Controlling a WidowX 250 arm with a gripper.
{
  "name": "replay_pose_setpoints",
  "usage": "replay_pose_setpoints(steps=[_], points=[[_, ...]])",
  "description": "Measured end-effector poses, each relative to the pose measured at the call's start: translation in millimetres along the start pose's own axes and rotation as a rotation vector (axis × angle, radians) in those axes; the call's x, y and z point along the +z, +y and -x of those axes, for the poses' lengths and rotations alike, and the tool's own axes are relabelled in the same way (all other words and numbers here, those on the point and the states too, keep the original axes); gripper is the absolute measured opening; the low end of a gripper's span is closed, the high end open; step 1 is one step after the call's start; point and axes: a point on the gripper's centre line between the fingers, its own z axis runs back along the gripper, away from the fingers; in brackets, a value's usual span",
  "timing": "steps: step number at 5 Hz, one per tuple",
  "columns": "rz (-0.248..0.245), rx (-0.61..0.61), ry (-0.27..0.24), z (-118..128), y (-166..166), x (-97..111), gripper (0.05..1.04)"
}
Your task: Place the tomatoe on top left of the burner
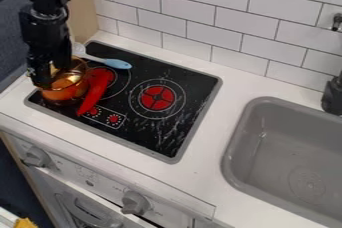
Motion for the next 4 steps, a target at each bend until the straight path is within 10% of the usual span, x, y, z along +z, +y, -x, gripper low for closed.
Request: replay_pose_setpoints(steps=[3, 4], points=[[-0.021, 0.026, -0.018, 6, -14, -19, 0.964], [-0.019, 0.037, -0.024, 7, -12, -23, 0.684]])
